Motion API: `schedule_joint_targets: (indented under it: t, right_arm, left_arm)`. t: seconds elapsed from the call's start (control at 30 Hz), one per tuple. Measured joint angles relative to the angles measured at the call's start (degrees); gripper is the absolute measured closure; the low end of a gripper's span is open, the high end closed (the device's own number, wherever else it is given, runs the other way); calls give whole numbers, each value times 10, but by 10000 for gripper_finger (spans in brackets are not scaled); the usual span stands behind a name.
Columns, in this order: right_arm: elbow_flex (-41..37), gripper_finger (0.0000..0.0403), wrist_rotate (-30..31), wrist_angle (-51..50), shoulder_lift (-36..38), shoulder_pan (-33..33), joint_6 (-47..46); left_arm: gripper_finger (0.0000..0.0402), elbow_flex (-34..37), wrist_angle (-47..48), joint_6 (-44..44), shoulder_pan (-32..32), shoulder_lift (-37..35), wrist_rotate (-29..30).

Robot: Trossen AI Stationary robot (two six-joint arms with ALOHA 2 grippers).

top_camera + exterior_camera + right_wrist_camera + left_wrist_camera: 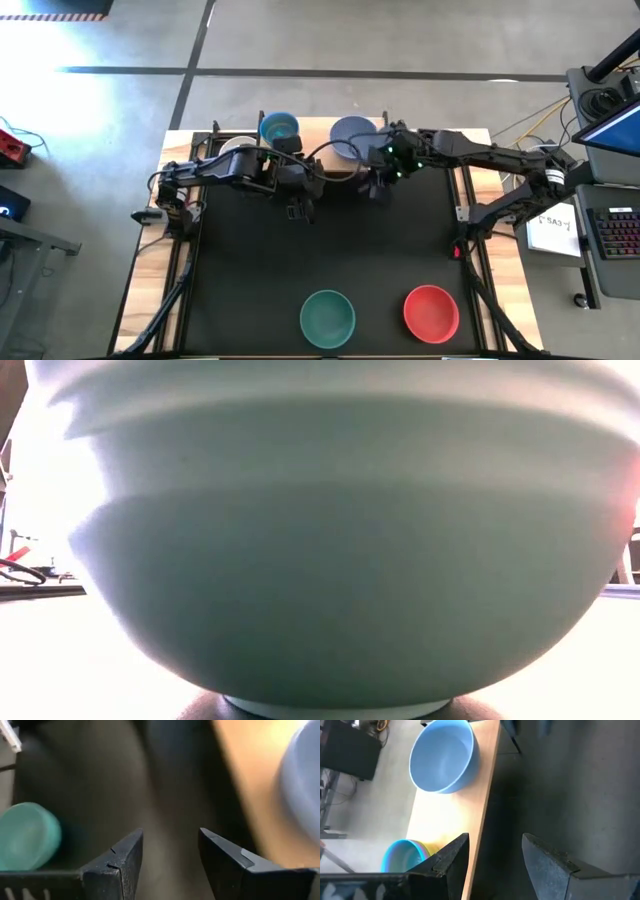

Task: Place and stack bowls onto a shelf
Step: Stack the large orange bowl on top of the large purple bowl on the shelf

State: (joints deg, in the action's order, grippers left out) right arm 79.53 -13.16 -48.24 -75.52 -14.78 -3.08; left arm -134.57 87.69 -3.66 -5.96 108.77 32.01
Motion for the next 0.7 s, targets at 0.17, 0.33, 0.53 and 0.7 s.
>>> schedule_joint_targets:
  t: [0.17,0.33,0.53,0.7]
  right_arm:
    - [-24,225,-4,-72,12,65,-136]
    - [-51,225,-5,-132,13,151,-260]
    - [-76,225,-4,-166,7,274,-370]
    - [-94,225,1,-165,3,379,-418]
  left_arm:
    - [235,2,3,-9,-3,0,0]
    - [235,3,9,-19,-7,0,-1]
    - [235,4,24,-35,-27,0,-19]
    - [235,4,24,-49,-60,0,-57]
